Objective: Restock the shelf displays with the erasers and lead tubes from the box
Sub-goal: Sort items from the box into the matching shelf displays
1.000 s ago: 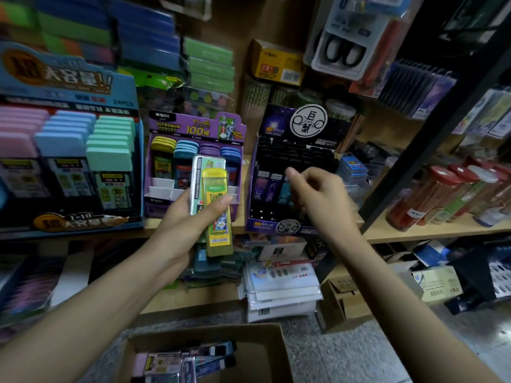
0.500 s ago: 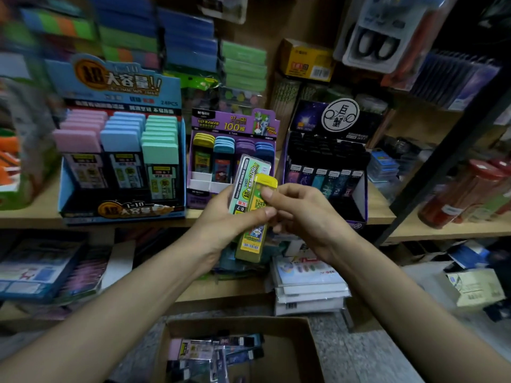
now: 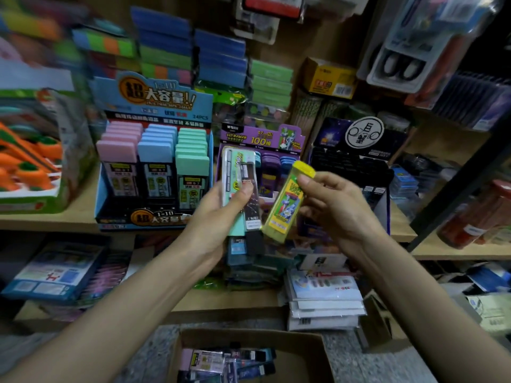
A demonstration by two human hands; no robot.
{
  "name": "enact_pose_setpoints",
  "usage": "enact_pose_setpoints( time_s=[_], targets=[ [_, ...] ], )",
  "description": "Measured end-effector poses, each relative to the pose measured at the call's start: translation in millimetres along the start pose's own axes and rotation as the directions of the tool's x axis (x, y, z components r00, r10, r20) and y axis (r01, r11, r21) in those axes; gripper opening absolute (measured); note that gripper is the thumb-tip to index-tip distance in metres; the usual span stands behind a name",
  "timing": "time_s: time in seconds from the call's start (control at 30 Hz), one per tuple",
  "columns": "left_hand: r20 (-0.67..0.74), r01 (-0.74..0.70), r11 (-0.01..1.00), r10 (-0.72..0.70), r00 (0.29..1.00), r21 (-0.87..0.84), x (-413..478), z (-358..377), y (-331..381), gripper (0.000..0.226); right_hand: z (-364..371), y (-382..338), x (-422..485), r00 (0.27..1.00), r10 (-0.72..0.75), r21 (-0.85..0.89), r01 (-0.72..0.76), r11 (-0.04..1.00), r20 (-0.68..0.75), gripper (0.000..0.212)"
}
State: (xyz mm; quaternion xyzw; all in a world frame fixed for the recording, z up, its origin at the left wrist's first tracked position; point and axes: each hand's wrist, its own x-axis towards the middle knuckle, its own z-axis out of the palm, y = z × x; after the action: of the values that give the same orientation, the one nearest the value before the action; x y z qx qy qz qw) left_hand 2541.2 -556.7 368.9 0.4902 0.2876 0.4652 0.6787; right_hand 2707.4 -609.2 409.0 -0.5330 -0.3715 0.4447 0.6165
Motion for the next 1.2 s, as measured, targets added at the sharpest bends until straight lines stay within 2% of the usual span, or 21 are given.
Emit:
enact_pose_setpoints(
  time_s=[0.07, 0.13, 0.27, 0.33, 0.4, 0.47, 0.57, 0.73, 0.77, 0.9, 1.1, 1.17, 1.2],
  targets=[
    [-0.047, -0.094, 0.995, 0.096, 0.994, 0.039, 5.2, -13.7, 12.1, 0.014, 1.6, -12.8, 9.3, 0.993, -0.103, -0.036, 0.101, 0.994, -0.057, 0.008],
    [-0.095, -0.179, 0.98, 0.187, 0.978, 0.086, 8.5, -30.7, 24.5, 0.022, 10.9, -23.1, 20.0, 0.98, -0.186, -0.094, 0.179, 0.979, -0.07, 0.01],
    [-0.179, -0.246, 0.96, 0.268, 0.947, 0.132, 10.2, -61.9, 37.3, 0.018, 46.3, -30.4, 44.3, 0.954, -0.301, -0.26, 0.292, 0.92, 0.006, 0.015],
    [-0.201, -0.255, 0.954, 0.283, 0.938, 0.158, 8.9, -71.6, 39.6, 0.018, 62.4, -28.6, 56.0, 0.926, -0.369, -0.436, 0.365, 0.823, 0.078, 0.016],
    [-0.212, -0.254, 0.953, 0.286, 0.935, 0.168, 7.1, -77.7, 40.7, 0.016, 73.2, -24.8, 66.8, 0.893, -0.424, -0.596, 0.423, 0.683, 0.148, 0.018],
    [-0.209, -0.254, 0.954, 0.284, 0.936, 0.163, 5.9, -80.7, 40.9, 0.012, 78.8, -20.4, 75.7, 0.877, -0.437, -0.658, 0.45, 0.604, 0.199, 0.019],
    [-0.211, -0.256, 0.954, 0.286, 0.935, 0.159, 5.8, -81.4, 41.7, 0.014, 79.9, -14.2, 83.8, 0.876, -0.41, -0.704, 0.458, 0.542, 0.254, 0.02],
    [-0.19, -0.248, 0.957, 0.274, 0.943, 0.15, 6.5, -78.8, 41.7, 0.022, 75.3, -5.0, 86.6, 0.877, -0.34, -0.738, 0.472, 0.482, 0.34, 0.019],
    [-0.184, -0.247, 0.957, 0.274, 0.944, 0.154, 6.3, -78.3, 41.2, 0.026, 74.7, -3.9, 87.6, 0.867, -0.36, -0.759, 0.484, 0.435, 0.346, 0.019],
    [-0.176, -0.246, 0.956, 0.273, 0.946, 0.159, 5.4, -75.0, 38.1, 0.032, 73.8, 2.1, 96.4, 0.809, -0.45, -0.872, 0.475, 0.122, 0.378, 0.03],
    [-0.146, -0.216, 0.972, 0.228, 0.963, 0.094, 6.4, -63.6, 34.9, 0.031, 74.8, 17.9, 96.2, 0.753, -0.494, -0.895, 0.424, -0.14, 0.434, 0.047],
    [-0.136, -0.204, 0.976, 0.213, 0.968, 0.078, 6.4, -58.7, 33.3, 0.032, 75.1, 17.9, 88.6, 0.72, -0.508, -0.881, 0.407, -0.242, 0.473, 0.046],
    [-0.135, -0.196, 0.978, 0.204, 0.97, 0.071, 6.4, -56.3, 32.2, 0.032, 75.4, 16.4, 82.4, 0.695, -0.53, -0.873, 0.414, -0.258, 0.486, 0.043]
  ],
)
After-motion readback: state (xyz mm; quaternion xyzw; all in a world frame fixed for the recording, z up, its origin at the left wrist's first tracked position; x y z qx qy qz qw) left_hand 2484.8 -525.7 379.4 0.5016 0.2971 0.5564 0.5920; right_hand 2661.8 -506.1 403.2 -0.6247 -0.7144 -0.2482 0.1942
